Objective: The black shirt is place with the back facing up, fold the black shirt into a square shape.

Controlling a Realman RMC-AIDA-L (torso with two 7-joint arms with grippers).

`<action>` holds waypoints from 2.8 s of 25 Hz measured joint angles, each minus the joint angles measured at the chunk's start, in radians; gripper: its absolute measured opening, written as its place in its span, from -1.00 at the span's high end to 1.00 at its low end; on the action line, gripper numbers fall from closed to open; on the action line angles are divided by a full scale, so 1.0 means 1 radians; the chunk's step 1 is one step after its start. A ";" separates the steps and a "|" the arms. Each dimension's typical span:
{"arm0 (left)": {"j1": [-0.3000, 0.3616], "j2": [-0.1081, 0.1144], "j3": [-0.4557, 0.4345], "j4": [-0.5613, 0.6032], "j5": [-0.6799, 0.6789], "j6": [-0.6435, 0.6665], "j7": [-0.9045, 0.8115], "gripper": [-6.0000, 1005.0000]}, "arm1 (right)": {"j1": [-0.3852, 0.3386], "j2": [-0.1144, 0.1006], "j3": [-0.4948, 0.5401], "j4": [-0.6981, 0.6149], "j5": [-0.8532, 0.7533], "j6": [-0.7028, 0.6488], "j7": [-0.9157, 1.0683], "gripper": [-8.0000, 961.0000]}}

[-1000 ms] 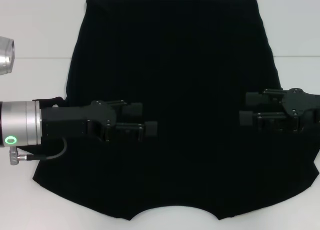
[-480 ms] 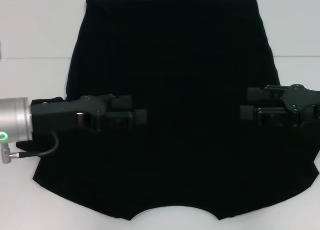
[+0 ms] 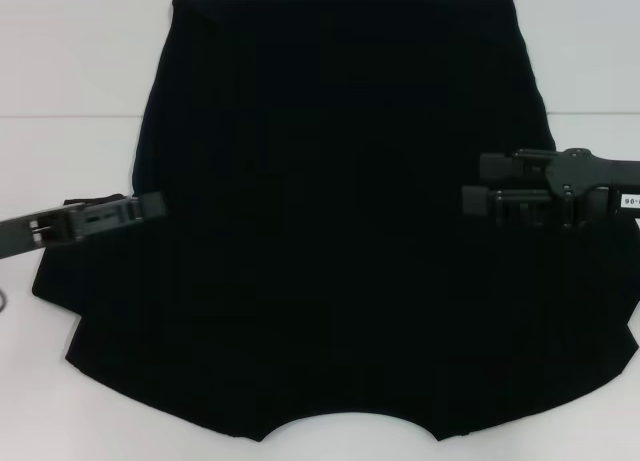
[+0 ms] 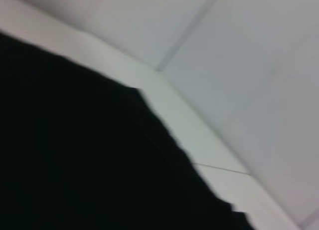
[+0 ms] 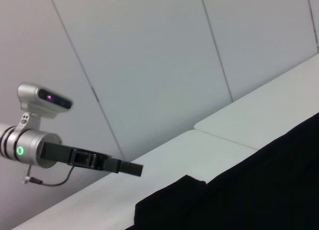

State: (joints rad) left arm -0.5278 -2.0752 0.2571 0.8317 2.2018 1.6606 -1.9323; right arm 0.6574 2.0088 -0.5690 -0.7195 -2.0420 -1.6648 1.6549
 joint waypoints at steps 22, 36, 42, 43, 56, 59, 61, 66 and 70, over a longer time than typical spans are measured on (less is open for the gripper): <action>0.021 0.017 -0.068 0.051 0.290 -0.205 -0.211 -0.77 | 0.025 0.001 0.002 -0.005 0.014 0.029 0.009 -0.75; 0.016 0.015 -0.057 0.010 0.339 -0.297 -0.247 -0.76 | 0.030 -0.003 0.001 -0.006 0.014 0.031 0.022 -0.75; 0.014 0.015 -0.055 -0.003 0.339 -0.321 -0.249 -0.76 | 0.031 -0.003 0.002 -0.006 0.014 0.032 0.022 -0.75; 0.014 0.015 -0.055 -0.003 0.339 -0.321 -0.249 -0.76 | 0.031 -0.003 0.002 -0.006 0.015 0.032 0.022 -0.75; 0.004 0.016 -0.047 -0.020 0.339 -0.357 -0.251 -0.76 | 0.031 -0.004 0.003 -0.006 0.017 0.033 0.022 -0.75; 0.004 0.017 -0.047 -0.020 0.338 -0.358 -0.251 -0.76 | 0.030 -0.004 0.003 -0.006 0.022 0.033 0.022 -0.75; 0.004 0.017 -0.047 -0.020 0.338 -0.358 -0.251 -0.76 | 0.029 -0.004 0.003 -0.006 0.025 0.033 0.022 -0.75; 0.005 0.017 -0.047 -0.020 0.339 -0.358 -0.251 -0.76 | 0.029 -0.004 0.003 -0.006 0.025 0.033 0.022 -0.75; 0.005 0.017 -0.047 -0.020 0.339 -0.360 -0.251 -0.76 | 0.029 -0.004 0.003 -0.006 0.025 0.033 0.022 -0.75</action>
State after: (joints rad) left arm -0.5230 -2.0586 0.2102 0.8114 2.5407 1.3011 -2.1829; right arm 0.6867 2.0047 -0.5660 -0.7256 -2.0170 -1.6321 1.6766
